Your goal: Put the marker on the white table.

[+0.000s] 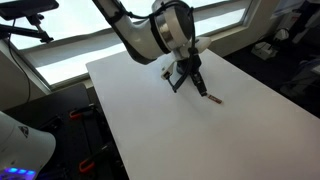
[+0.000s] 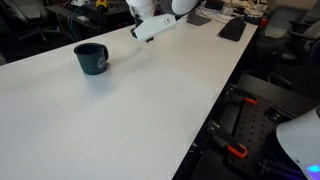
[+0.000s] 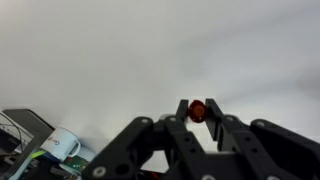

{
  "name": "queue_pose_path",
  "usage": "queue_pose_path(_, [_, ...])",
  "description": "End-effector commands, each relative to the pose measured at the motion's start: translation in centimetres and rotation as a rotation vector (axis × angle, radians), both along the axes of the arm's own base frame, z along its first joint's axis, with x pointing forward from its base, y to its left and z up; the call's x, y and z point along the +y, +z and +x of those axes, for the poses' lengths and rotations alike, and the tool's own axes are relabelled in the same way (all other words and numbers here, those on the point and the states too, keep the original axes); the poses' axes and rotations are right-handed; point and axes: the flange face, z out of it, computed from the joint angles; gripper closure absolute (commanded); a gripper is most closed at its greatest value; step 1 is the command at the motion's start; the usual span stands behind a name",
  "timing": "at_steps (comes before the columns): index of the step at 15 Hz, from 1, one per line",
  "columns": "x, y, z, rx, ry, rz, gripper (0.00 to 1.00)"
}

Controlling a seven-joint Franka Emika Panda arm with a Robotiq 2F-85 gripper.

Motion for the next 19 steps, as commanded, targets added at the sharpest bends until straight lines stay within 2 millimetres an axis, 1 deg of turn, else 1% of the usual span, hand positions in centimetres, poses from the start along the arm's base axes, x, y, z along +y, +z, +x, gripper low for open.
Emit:
queue_pose_path(1, [1.4, -3.9, -0.5, -0.051, 0.046, -0.003, 0.94])
queue_pose_path(3, [2.0, -5.6, -0.8, -0.065, 0.059, -0.005, 0.94])
queue_pose_path(4, [2.3, -6.3, -1.0, -0.051, 0.06, -0.016, 0.53])
queue_pose_path(5, [1.8, -5.7, -1.4, -0.039, 0.045, -0.01, 0.75])
queue_pose_path(7, [2.1, -6.6, -1.4, -0.03, 0.052, -0.013, 0.62])
queue_pose_path(8, [2.2, -6.7, -1.3, -0.029, 0.053, -0.014, 0.53])
queue_pose_path(19, [2.2, -6.6, -1.1, -0.033, 0.054, -0.015, 0.52])
